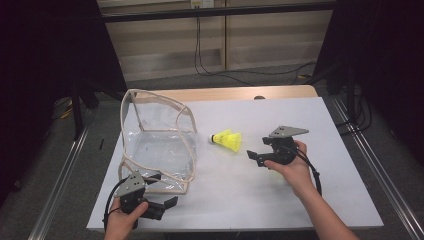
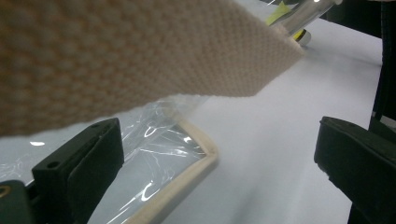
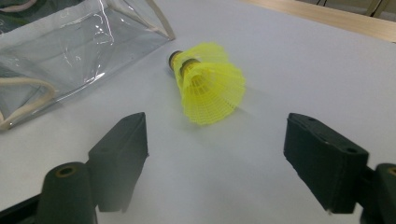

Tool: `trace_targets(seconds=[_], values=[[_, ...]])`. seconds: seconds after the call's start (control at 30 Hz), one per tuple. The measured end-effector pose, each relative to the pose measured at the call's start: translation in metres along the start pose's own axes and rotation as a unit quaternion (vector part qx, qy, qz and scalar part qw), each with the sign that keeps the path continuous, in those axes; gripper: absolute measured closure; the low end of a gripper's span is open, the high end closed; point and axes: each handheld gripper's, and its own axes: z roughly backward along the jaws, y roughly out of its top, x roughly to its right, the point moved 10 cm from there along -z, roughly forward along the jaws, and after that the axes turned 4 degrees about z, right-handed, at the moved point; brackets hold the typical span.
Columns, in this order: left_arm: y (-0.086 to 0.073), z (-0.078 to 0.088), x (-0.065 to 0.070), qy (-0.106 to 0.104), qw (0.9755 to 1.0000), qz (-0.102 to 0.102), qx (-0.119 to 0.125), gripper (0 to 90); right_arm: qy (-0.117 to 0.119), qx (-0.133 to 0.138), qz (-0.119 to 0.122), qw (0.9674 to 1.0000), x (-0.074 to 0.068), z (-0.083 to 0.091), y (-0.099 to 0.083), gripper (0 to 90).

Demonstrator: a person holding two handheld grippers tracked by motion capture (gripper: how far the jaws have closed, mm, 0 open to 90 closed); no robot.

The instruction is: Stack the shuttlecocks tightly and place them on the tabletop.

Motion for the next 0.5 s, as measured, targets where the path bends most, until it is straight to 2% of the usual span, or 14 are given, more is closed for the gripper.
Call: trace_targets(seconds=[0.4,0.5], values=[[0.0,0.0,0.0,0.0,1.0,0.001,0.001,1.5,-0.008,0.011,-0.021,0.9997,0.015,0.013,-0.006,16.3],[0.0,0.0,0.0,-0.001,1.0,0.002,0.002,1.5,-0.013,0.011,-0.02,0.9997,0.018,0.014,-0.008,15.5]])
